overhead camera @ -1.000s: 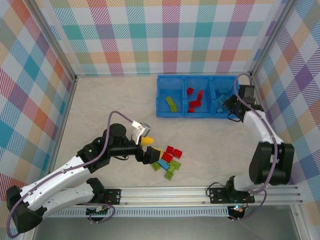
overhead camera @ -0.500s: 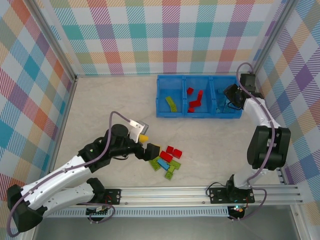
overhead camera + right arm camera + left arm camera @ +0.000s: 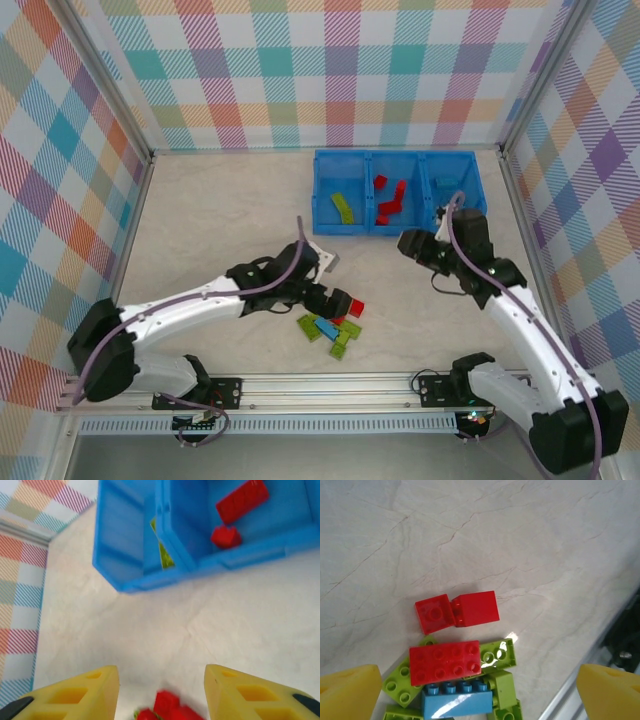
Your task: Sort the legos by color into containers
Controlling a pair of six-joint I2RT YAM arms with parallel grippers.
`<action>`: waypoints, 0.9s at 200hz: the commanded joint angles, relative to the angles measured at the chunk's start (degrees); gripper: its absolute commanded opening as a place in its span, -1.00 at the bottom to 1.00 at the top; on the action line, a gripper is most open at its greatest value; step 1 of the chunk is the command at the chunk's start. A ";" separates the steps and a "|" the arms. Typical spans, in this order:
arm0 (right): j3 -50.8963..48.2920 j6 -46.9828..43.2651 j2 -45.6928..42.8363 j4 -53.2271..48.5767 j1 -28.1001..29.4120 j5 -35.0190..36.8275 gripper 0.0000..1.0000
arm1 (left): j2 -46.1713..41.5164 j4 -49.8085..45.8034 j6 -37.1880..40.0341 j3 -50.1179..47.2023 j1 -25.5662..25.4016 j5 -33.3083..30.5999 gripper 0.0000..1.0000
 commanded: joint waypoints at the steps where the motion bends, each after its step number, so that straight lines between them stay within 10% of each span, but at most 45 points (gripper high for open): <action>1: -2.98 -0.13 -2.89 -7.75 0.01 2.25 0.04 | 4.32 -4.94 -0.67 3.33 -2.84 -5.71 1.00; 135: -5.69 -0.73 -0.10 -4.91 1.14 -0.36 0.26 | 18.55 -5.48 -2.33 6.52 -6.32 -13.26 1.00; 180: -6.42 -0.33 -1.35 -4.71 1.24 -0.79 0.29 | 20.52 -4.79 -2.46 6.19 -6.32 -14.44 0.60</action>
